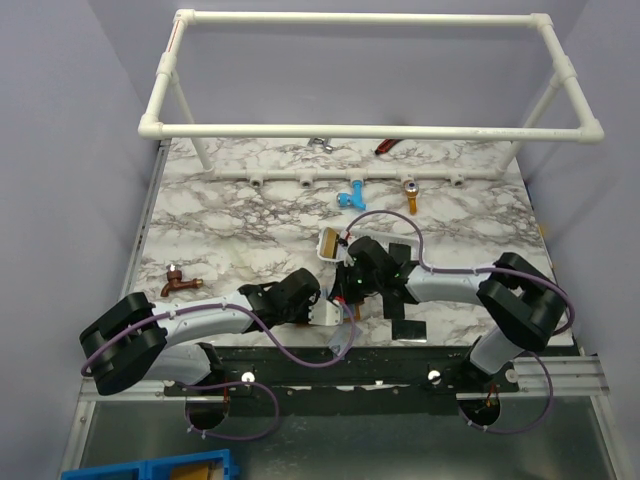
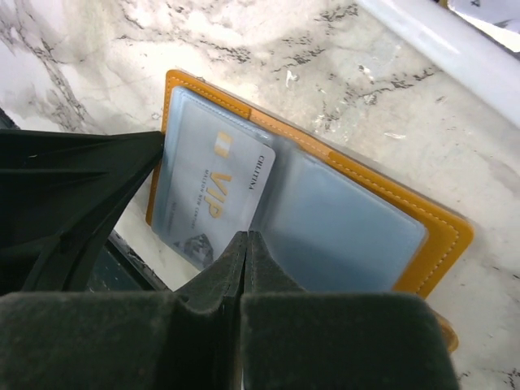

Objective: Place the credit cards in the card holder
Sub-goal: Insert the credit card into the card holder.

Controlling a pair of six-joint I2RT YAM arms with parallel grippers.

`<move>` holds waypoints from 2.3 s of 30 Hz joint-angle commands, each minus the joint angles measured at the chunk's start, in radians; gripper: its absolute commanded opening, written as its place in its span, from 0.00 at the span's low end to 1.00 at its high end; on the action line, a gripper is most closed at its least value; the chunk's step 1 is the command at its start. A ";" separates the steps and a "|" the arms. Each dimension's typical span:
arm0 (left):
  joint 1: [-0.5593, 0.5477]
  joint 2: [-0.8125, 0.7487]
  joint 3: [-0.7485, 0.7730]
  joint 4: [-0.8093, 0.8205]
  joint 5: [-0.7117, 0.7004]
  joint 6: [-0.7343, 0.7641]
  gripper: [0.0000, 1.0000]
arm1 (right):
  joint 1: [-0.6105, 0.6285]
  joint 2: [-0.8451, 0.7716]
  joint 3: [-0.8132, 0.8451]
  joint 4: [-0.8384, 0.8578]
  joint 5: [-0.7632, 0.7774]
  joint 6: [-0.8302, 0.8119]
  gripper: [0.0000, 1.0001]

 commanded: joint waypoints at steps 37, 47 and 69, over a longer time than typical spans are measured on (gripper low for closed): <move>0.139 -0.067 0.116 -0.134 0.214 -0.024 0.00 | -0.035 -0.276 -0.037 -0.173 0.089 0.040 0.67; 0.189 -0.061 0.118 -0.143 0.321 -0.022 0.00 | -0.043 -0.328 -0.236 -0.106 0.118 0.128 0.72; 0.175 0.092 0.074 -0.033 0.232 0.078 0.00 | -0.206 -0.070 -0.396 0.620 -0.325 0.288 0.47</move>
